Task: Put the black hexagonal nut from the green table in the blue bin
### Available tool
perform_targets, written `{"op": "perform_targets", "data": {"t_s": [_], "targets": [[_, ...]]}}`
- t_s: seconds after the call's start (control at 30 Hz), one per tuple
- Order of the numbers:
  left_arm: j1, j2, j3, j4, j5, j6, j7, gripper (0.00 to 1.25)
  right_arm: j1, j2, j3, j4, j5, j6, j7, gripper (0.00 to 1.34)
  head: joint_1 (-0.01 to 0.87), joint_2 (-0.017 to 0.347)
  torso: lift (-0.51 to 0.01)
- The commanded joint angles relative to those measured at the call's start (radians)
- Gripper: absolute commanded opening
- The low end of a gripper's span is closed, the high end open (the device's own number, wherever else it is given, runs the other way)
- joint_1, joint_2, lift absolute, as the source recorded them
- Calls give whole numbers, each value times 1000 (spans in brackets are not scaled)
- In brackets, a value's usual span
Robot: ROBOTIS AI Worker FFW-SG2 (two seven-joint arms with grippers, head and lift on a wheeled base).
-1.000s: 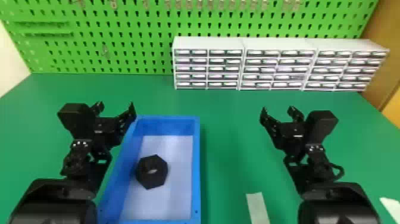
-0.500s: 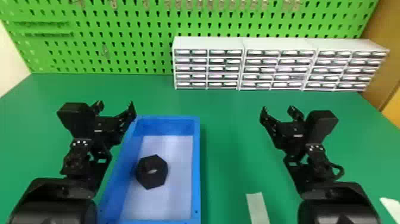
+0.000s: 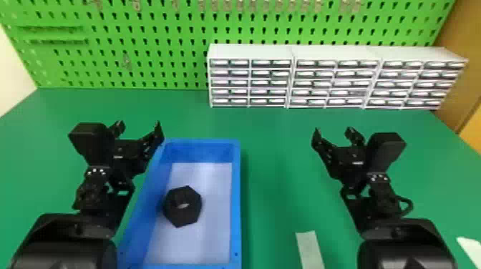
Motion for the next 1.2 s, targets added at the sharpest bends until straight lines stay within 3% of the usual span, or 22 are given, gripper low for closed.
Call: {"op": "perform_targets", "data": {"t_s": [0.0,1.17], "targets": [[-2,0,-1,0,0,0,0,882,-1,1,0,0,0,0,0,910,686,52,-97],[-5,0,-1,0,0,0,0,882,-5,0,3,0,-9,0,0,910,686,52,-97]]}}
